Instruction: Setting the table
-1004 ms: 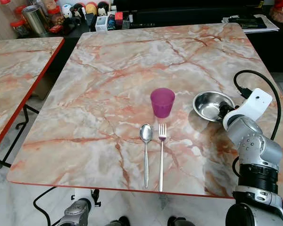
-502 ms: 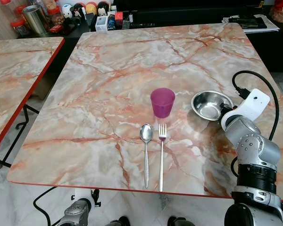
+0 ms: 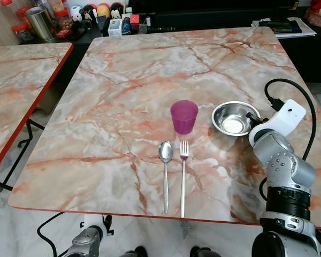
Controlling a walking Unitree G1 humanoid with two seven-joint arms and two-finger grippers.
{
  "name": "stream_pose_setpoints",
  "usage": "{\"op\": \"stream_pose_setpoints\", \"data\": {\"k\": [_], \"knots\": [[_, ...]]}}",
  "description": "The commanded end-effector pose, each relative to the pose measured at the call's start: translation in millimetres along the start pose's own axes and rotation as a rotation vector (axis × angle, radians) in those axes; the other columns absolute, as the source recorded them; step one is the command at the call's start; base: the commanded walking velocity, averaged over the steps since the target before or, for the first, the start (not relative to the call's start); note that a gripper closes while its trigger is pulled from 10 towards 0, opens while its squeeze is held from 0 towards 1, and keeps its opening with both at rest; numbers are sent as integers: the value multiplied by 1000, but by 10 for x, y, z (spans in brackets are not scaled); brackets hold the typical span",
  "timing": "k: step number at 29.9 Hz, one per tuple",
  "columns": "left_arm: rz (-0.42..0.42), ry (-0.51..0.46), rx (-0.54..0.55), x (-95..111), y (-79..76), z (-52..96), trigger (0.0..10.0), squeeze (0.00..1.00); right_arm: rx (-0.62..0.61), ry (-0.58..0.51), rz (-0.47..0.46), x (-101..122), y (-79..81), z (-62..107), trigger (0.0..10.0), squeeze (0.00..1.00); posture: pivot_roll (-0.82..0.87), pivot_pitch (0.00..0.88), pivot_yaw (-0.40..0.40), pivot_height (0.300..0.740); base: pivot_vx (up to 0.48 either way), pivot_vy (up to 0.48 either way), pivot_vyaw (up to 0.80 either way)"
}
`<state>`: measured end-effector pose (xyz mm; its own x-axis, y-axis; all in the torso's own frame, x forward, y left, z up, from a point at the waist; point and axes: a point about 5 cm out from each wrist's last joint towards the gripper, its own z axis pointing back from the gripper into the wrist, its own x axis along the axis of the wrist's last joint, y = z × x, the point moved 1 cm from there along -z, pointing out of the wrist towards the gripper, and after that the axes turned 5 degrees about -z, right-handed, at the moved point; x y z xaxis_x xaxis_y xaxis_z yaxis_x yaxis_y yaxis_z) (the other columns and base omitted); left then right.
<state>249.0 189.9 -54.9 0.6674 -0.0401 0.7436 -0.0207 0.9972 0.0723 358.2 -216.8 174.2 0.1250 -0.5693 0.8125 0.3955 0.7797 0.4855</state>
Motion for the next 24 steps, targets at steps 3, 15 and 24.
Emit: {"op": "stream_pose_setpoints", "data": {"k": [3,15,24], "knots": [[-8,33,17,-74,55,16,10000,0,-14,-24,-2,7,-45,-4,0,0,-149,167,95,740,0,0,0],[12,45,23,-83,85,17,10000,0,128,-521,196,558,223,250,10000,0,-146,168,99,740,0,0,0],[14,46,32,-112,128,29,10000,0,247,-702,303,670,456,422,10000,0,-143,164,97,740,0,480,0]]}}
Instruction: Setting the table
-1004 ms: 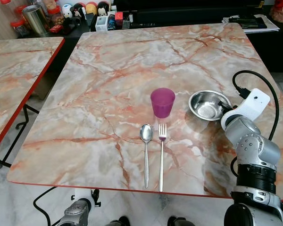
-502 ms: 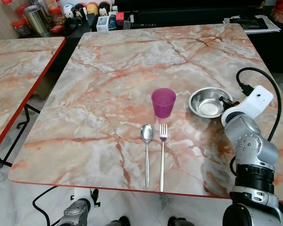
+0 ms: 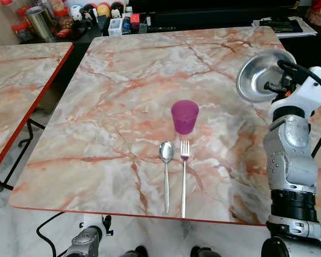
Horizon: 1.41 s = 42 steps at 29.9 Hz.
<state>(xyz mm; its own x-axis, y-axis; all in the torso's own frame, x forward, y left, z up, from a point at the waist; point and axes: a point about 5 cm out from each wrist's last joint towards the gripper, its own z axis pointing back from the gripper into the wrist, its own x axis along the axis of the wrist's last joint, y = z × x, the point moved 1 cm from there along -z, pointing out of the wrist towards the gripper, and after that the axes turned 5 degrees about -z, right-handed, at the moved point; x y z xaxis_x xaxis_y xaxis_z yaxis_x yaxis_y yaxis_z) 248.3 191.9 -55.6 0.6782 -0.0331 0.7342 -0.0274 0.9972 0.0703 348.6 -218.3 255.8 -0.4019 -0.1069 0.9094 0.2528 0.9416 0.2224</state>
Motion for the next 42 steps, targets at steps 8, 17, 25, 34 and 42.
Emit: {"op": "stream_pose_setpoints", "data": {"k": [8,17,25,34,42], "knots": [[13,42,25,-141,51,33,10000,0,95,-105,39,140,192,26,10000,0,-144,149,96,740,0,480,0],[9,62,31,-201,144,54,10000,0,114,-145,48,207,226,15,10000,0,-144,135,94,740,0,480,0],[13,82,43,-292,274,94,10000,0,141,-167,31,252,297,10,10000,0,-145,122,92,740,0,480,0],[15,80,38,-266,223,79,10000,0,162,-124,30,149,339,42,10000,0,-140,107,86,740,0,480,0],[21,73,38,-239,186,68,10000,0,173,-89,30,93,387,31,10000,0,-130,131,81,740,0,480,0]]}}
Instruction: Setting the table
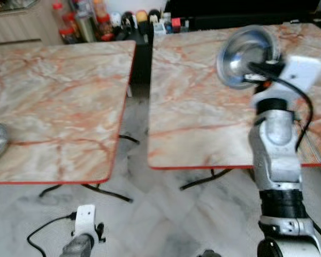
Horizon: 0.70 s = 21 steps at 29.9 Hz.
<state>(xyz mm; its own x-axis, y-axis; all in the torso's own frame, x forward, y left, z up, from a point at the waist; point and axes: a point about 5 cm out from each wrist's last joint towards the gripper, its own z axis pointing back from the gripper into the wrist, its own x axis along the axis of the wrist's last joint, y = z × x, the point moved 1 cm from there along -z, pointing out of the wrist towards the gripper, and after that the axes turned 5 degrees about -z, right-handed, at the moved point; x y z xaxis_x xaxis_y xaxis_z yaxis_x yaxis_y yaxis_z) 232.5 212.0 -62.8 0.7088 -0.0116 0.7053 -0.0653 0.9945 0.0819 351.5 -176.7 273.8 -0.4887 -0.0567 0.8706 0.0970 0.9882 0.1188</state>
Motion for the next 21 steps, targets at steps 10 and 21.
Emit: {"op": "stream_pose_setpoints", "data": {"k": [10,21], "knots": [[0,14,6,-38,-27,4,10000,0,-17,54,-7,-76,-28,13,10000,0,-130,147,86,740,0,295,0],[-4,0,1,8,-36,-5,10000,0,-10,90,5,-147,-52,19,10000,0,-128,155,89,740,0,0,0]]}}
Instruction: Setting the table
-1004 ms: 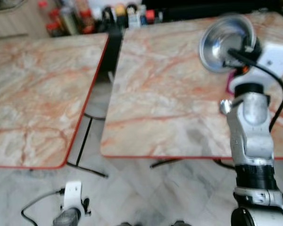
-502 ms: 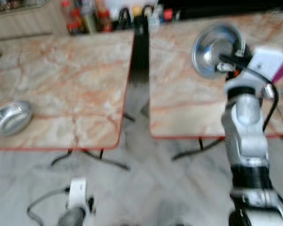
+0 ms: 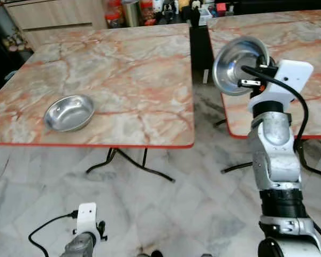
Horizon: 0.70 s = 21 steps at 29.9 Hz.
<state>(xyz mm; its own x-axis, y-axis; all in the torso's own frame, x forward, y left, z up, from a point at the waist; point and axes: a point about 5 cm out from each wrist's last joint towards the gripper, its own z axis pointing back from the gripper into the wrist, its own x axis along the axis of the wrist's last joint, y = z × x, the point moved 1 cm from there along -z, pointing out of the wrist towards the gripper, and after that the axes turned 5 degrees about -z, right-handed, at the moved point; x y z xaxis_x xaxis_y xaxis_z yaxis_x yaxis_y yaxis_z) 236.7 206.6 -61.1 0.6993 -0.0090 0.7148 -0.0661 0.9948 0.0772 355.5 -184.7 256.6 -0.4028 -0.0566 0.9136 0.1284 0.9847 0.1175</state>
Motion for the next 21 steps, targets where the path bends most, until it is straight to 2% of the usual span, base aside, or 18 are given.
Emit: {"op": "stream_pose_setpoints", "data": {"k": [1,5,9,10,12,14,18,21], "knots": [[-8,12,3,-31,17,6,10000,0,18,7,-9,-24,34,-1,10000,0,-129,155,89,740,0,0,0],[-10,7,-1,-16,3,2,10000,0,-18,61,7,-202,-70,100,10000,0,-123,156,88,740,0,0,0],[-9,5,-1,-8,-3,0,10000,0,-33,108,24,-323,-167,251,10000,0,-123,157,87,740,0,0,0],[-10,4,-3,-5,-10,-1,10000,0,-50,141,31,-404,-232,333,10000,0,-123,157,87,740,0,0,0],[-10,4,-3,-4,-12,-1,10000,0,-57,151,32,-429,-252,360,10000,0,-123,157,87,740,0,0,0],[-11,4,-5,-1,-17,-2,10000,0,-72,184,46,-519,-311,456,10000,0,-129,162,85,740,0,0,0],[-10,2,-6,8,-25,-5,10000,0,-102,293,63,-796,-429,752,10000,0,-131,163,85,740,0,0,0],[-11,4,-6,8,-22,-5,10000,0,-121,354,71,-961,-493,897,10000,0,-131,162,85,740,0,0,0]]}}
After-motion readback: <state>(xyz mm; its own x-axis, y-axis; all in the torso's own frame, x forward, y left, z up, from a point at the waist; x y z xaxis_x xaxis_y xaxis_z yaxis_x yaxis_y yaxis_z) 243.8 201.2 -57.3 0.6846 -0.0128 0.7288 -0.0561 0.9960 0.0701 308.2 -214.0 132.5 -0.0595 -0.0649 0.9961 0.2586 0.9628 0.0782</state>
